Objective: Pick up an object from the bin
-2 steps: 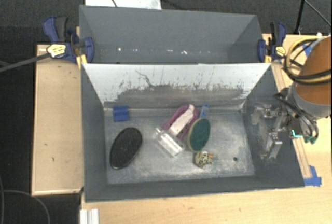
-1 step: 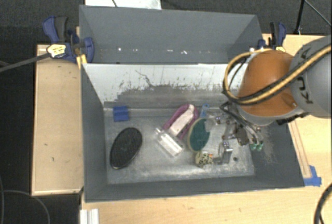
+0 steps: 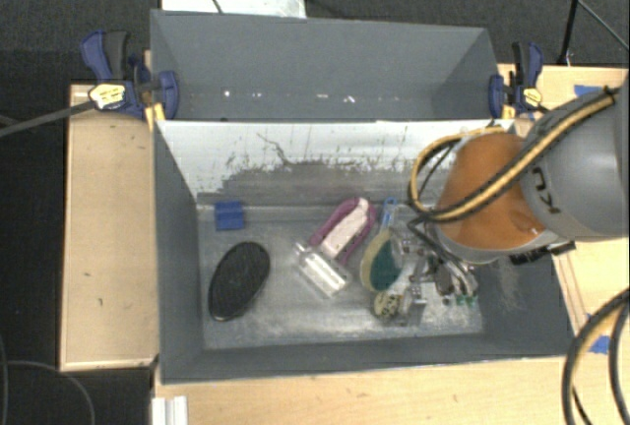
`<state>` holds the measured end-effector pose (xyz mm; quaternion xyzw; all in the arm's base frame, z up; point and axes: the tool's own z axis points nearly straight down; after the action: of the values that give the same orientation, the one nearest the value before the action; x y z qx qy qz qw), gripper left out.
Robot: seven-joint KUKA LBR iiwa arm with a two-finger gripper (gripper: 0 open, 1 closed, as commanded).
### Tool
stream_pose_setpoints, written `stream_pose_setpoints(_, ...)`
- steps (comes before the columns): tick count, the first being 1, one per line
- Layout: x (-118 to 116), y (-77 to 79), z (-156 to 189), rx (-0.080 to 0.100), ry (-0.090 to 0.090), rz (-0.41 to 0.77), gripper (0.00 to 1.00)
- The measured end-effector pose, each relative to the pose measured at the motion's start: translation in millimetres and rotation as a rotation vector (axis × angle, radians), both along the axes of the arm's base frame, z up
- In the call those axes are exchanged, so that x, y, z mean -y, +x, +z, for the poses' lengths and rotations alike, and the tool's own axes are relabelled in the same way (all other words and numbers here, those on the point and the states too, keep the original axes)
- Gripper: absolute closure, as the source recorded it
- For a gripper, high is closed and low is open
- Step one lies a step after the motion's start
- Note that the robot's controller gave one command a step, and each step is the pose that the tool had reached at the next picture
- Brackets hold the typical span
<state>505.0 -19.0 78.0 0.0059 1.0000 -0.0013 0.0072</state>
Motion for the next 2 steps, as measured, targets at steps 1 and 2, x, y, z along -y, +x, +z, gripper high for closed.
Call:
stream_pose_setpoints(1,-1.2,-2.0,0.3,-0.007,0.001,0.009,1.00)
stream_pose_setpoints(2,-1.5,-4.2,-0.9,-0.015,0.001,0.013,0.00)
